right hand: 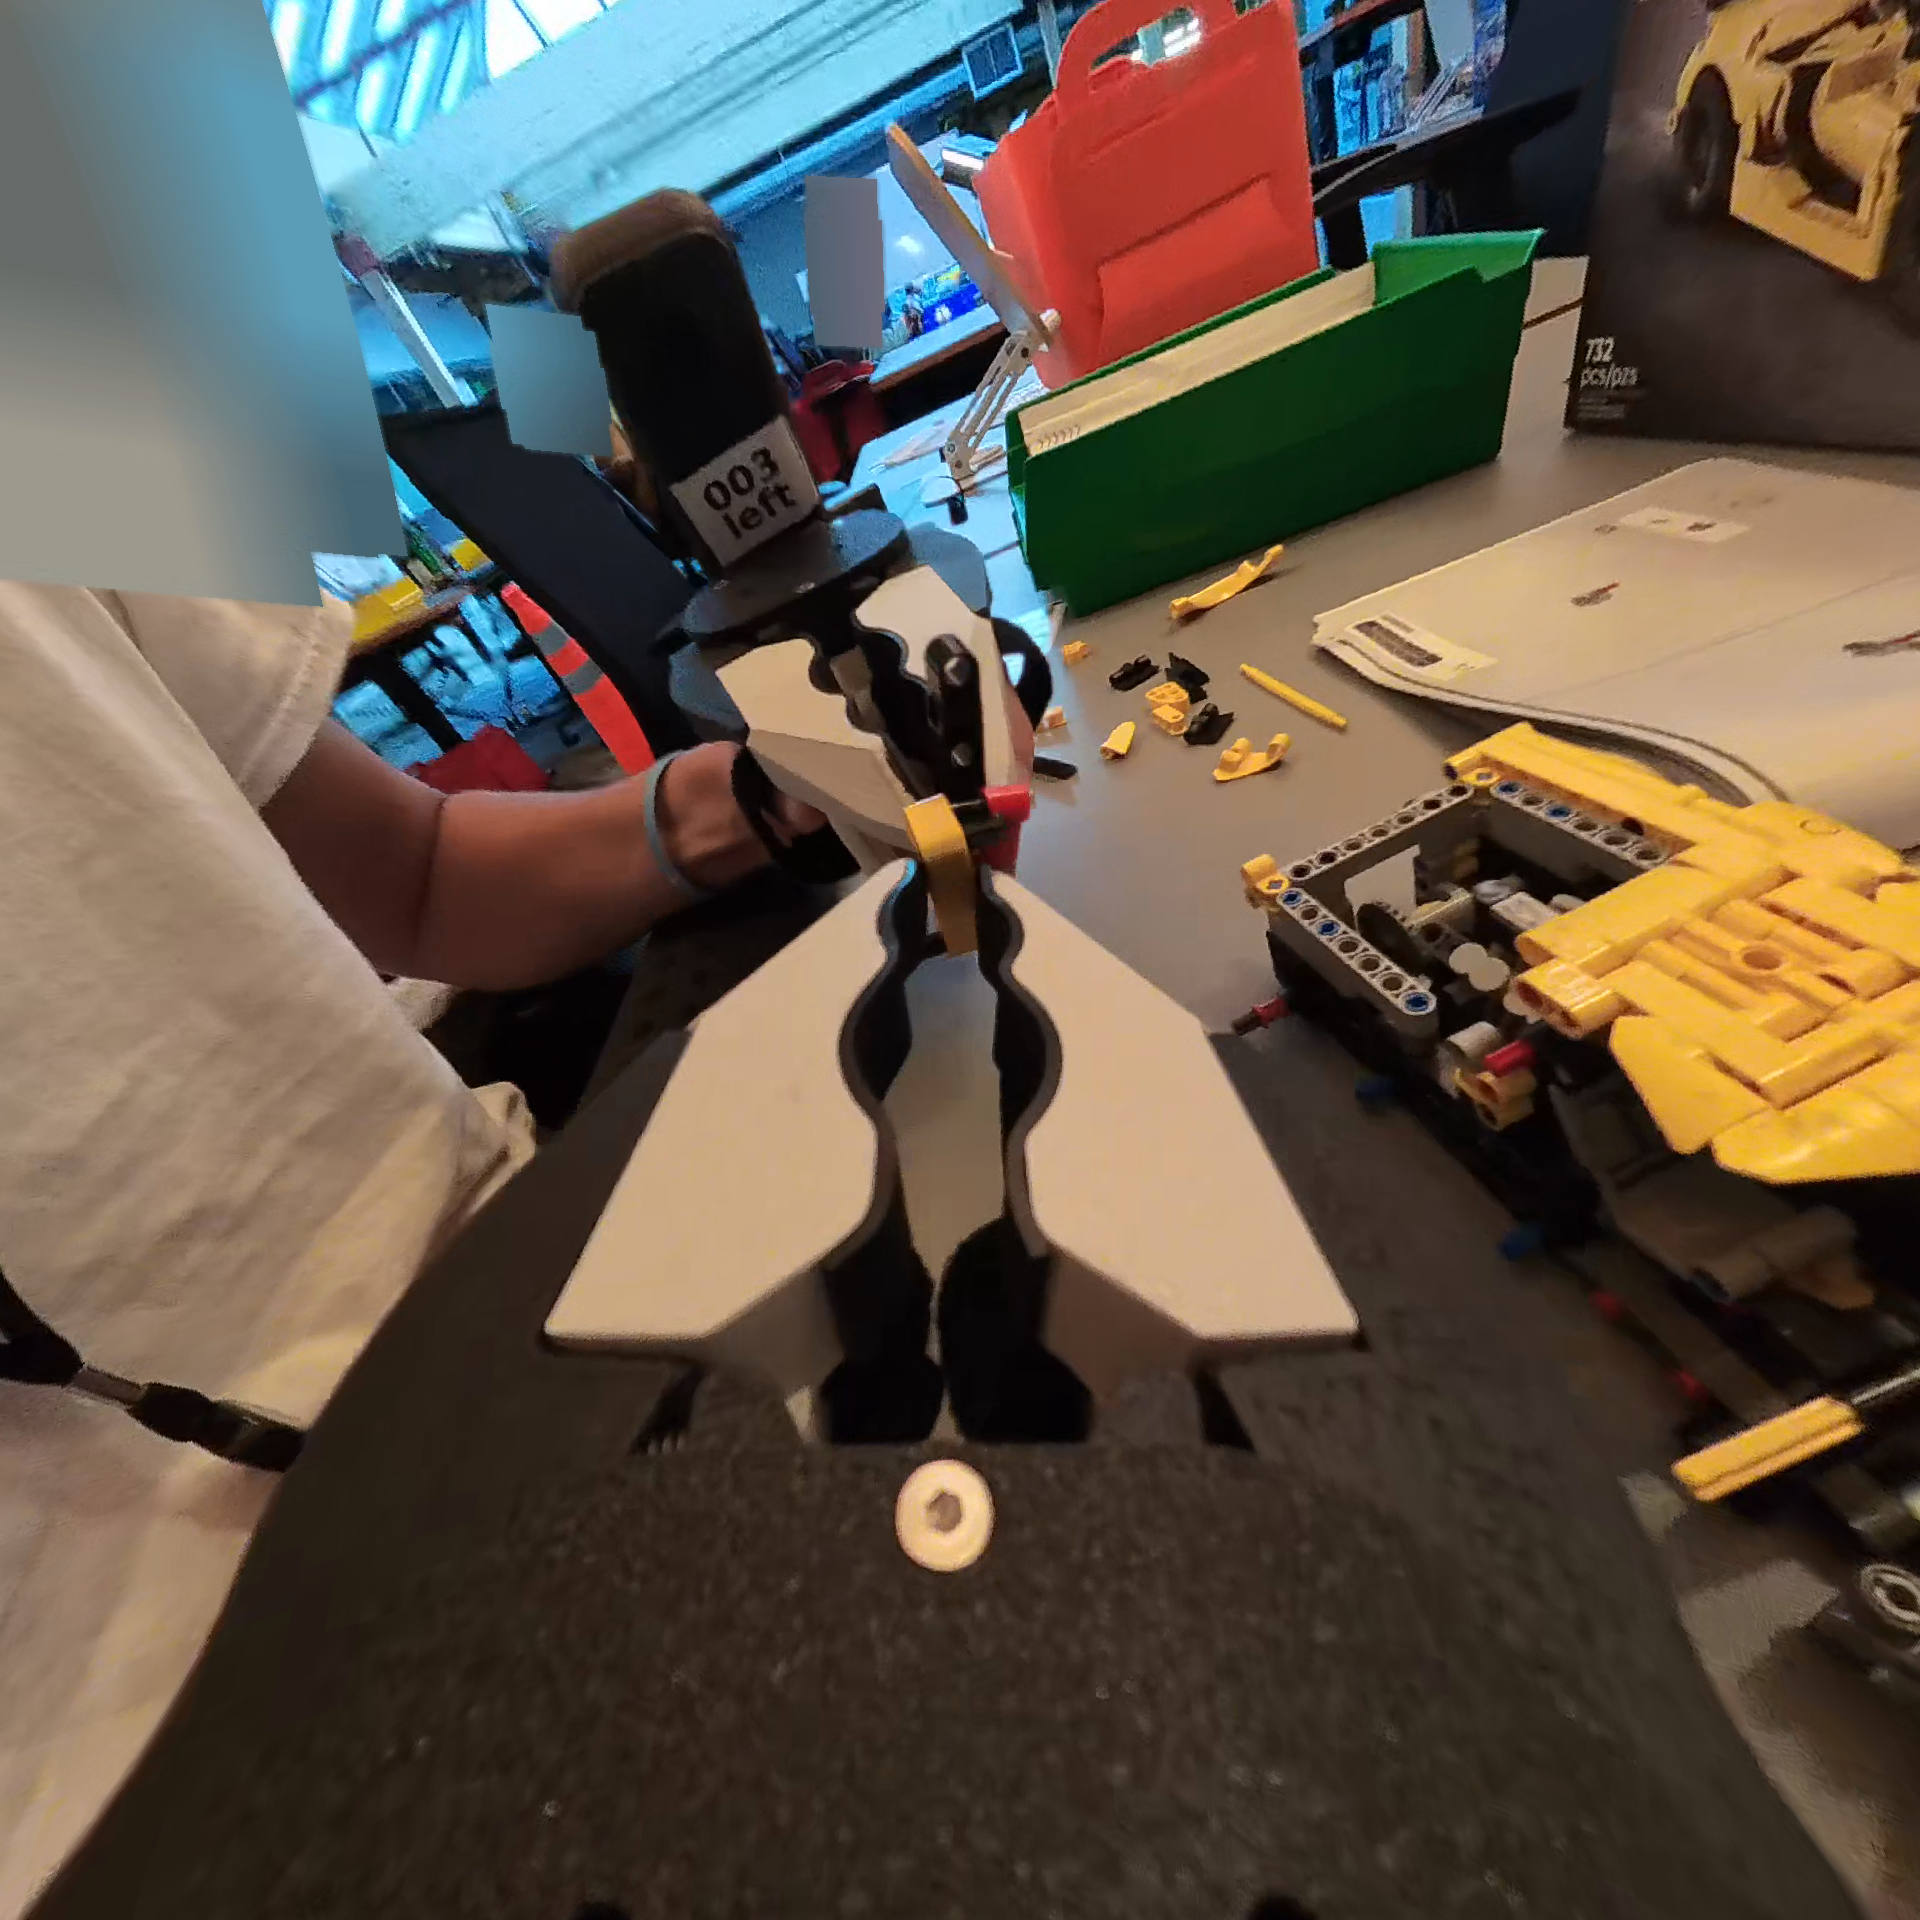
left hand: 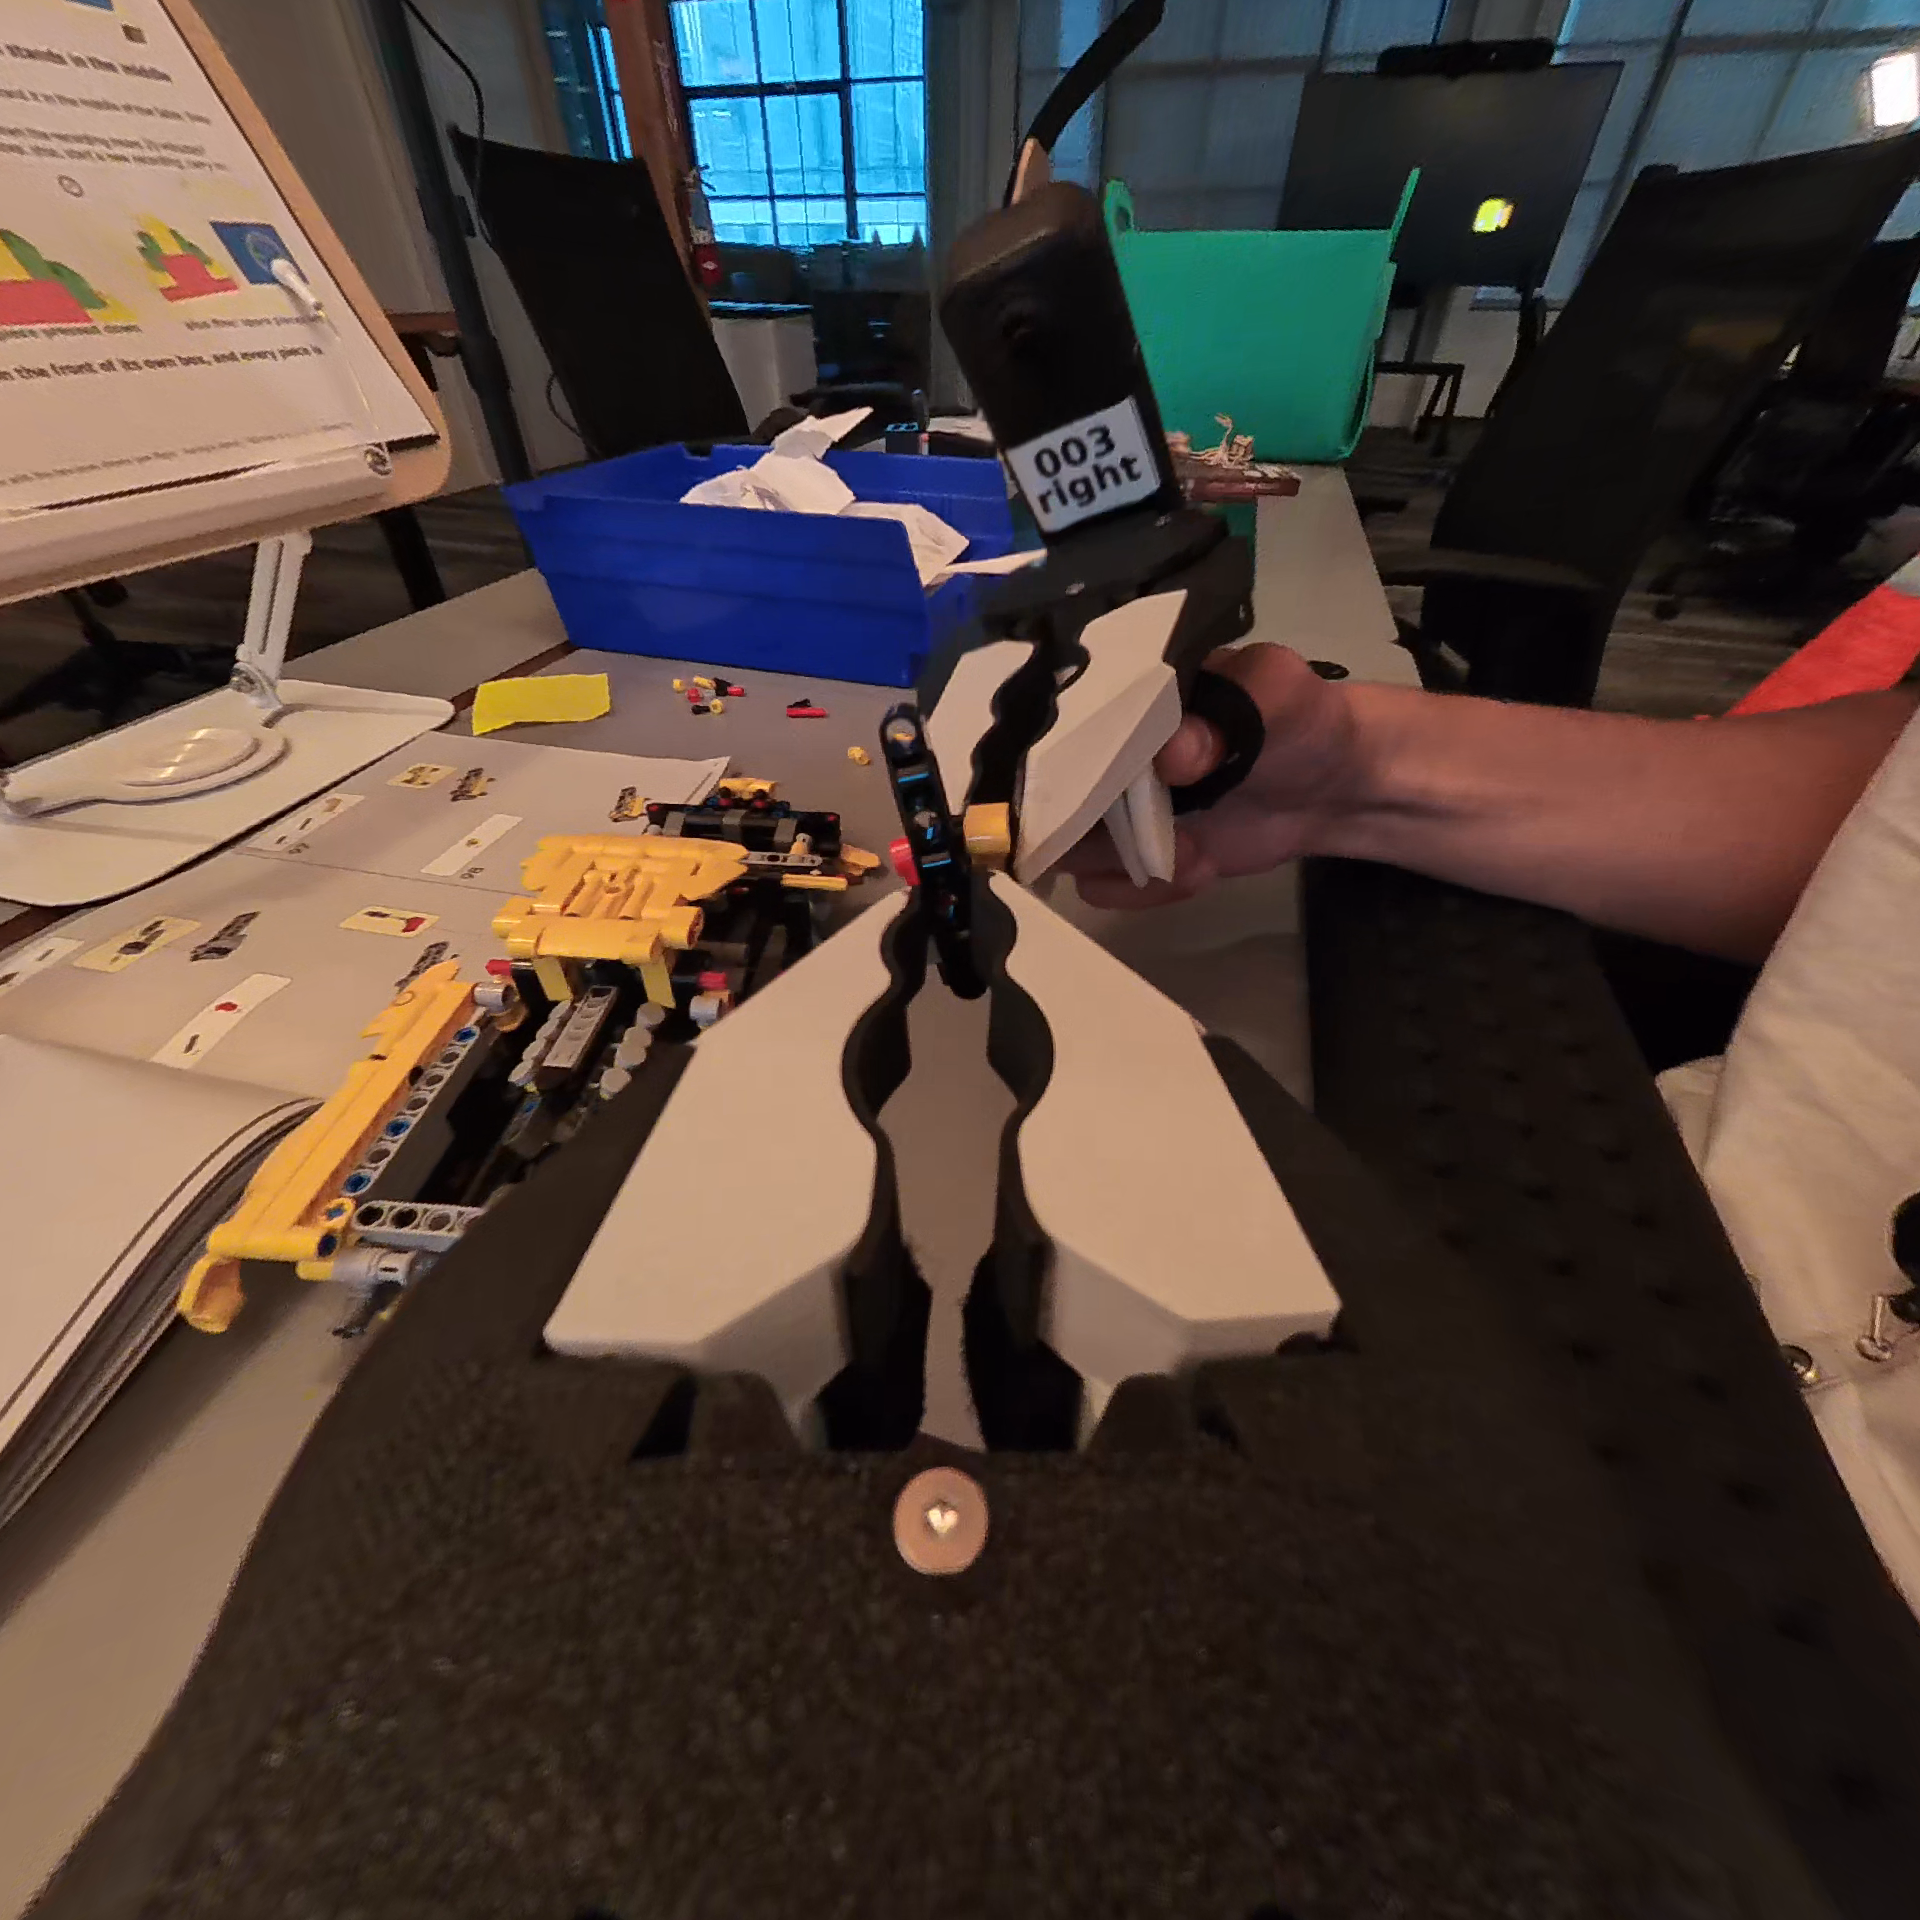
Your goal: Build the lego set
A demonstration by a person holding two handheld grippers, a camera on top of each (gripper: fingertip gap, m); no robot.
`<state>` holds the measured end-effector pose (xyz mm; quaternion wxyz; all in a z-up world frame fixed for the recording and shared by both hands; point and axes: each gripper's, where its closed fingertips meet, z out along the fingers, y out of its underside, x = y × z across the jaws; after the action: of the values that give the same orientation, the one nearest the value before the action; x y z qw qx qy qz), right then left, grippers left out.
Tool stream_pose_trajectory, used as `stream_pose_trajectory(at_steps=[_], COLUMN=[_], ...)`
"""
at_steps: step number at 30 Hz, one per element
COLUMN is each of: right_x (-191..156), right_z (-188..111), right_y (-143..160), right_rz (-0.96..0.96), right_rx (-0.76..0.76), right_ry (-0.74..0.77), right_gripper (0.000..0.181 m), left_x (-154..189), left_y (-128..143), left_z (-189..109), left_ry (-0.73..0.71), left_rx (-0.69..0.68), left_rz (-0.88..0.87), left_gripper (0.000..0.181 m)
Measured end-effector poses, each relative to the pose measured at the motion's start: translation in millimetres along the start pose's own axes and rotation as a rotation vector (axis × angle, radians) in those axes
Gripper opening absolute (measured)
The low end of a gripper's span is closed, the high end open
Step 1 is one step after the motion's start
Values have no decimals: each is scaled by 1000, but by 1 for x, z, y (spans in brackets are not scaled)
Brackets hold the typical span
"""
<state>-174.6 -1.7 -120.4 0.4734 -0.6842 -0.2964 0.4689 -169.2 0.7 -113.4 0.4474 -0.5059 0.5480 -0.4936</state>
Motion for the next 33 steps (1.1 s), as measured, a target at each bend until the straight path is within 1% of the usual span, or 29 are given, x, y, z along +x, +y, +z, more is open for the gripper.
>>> stream_pose_trajectory(at_steps=[2, 5, 6, 8, 11, 14, 15, 16, 19, 22, 27, 30, 33], right_x=[4, 8, 7, 6, -2, -11, -11, -9, -11, -6, 6, 5, 4], right_z=[0, 1, 2, 2, 0, 1, 2, 3, 2, 4, 4, 4, 4], right_y=[2, 11, 13, 13, 6, 3, 5, 8, 7, 11, 7, 4, 3], right_rz=[48, 167, 186, 145, 132, 91, 80, 60, 48, 42, 81, 78, 78], right_rx=[4, -20, -26, -30, -8, -9, -20, -43, -34, -61, -18, 2, 9], right_ry=[5, -24, -37, -23, -77, -115, -108, -87, -86, -53, 1, -1, -6], right_gripper=[8, 7, 7, 7, 8, 7, 7, 7, 7, 8, 9, 10, 14], left_x=[-3, -6, -6, -4, 4, 10, 10, 10, 11, 9, -2, -3, -1], left_y=[3, 14, 15, 15, 5, 0, 1, 5, 3, 9, 9, 7, 6], left_z=[1, 3, 3, 2, 0, -5, -5, -4, -5, -4, -1, -1, -1], left_ry=[-30, -85, -75, -57, 33, 106, 111, 114, 125, 102, 40, 45, 55], left_rx=[-24, -93, -100, -95, -33, 6, -2, -20, -12, -43, -35, -21, -16], left_rz=[39, 157, 153, 135, 12, -66, -72, -73, -87, -63, -72, -100, -106], left_gripper=[7, 7, 7, 7, 7, 7, 7, 7, 7, 7, 7, 7, 7])
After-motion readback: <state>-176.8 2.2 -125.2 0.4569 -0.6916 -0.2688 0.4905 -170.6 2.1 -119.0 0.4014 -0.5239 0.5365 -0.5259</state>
